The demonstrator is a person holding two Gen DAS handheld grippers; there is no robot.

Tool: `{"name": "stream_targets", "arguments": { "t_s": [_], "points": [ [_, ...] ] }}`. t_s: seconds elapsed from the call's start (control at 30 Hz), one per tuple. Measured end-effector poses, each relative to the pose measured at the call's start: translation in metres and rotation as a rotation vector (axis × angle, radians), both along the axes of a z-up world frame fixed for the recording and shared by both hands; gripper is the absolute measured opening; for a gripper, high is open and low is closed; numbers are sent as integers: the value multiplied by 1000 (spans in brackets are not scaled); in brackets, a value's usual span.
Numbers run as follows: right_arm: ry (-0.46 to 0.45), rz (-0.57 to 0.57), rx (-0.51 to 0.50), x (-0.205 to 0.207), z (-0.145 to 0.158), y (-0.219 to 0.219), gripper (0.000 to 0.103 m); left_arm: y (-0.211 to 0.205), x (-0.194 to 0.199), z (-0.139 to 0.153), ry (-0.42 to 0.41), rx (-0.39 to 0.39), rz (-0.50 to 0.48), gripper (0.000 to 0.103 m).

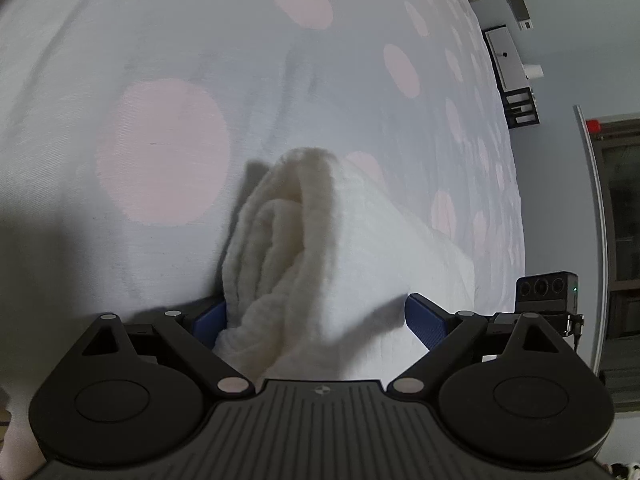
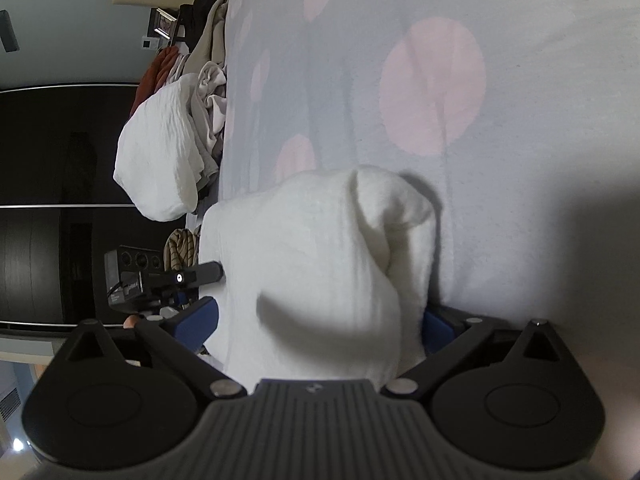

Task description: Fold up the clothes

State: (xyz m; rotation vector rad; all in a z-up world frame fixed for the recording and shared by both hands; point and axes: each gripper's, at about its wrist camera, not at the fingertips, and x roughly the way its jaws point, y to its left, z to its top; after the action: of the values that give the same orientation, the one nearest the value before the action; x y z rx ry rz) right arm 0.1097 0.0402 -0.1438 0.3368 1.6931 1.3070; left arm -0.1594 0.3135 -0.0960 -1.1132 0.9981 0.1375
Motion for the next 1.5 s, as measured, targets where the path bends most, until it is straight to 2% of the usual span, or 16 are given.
{"name": "stream_targets", "arguments": {
  "t_s": [0.03,0.07,0.17,0.2,0.33,0.43,0.73,1.07,1.3,1.5],
  "points": [
    [-4,2,1,-1,0,1,103,-2,-1,1,4,12,-4,66],
    [-8,4,2,-3,0,2,103,-4,-1,2,6,23,-7,57],
    [-23,2,-1,-6,1,5,97,-6,-4,5,-6,14,6,42],
    [-31,-8,-12,-7,2,4,93,-7,-3,7,-9,26,2,40],
    [-44,-40,-62,-7,0,1,51,-18,0,19,-22,104,-25,32],
    [-63,-48,-49,-9,2,-1,42,-23,2,28,-18,147,-35,29],
    [-104,-90,5,-9,26,-5,39,-28,-2,58,-69,190,-24,28],
    [-133,-89,54,-15,84,12,39,-23,-29,110,-116,254,42,28],
    [-146,-40,131,-42,131,44,39,-11,-88,156,-153,314,161,28],
    [-145,62,217,-94,168,103,39,6,-163,196,-113,404,292,28]
  ]
}}
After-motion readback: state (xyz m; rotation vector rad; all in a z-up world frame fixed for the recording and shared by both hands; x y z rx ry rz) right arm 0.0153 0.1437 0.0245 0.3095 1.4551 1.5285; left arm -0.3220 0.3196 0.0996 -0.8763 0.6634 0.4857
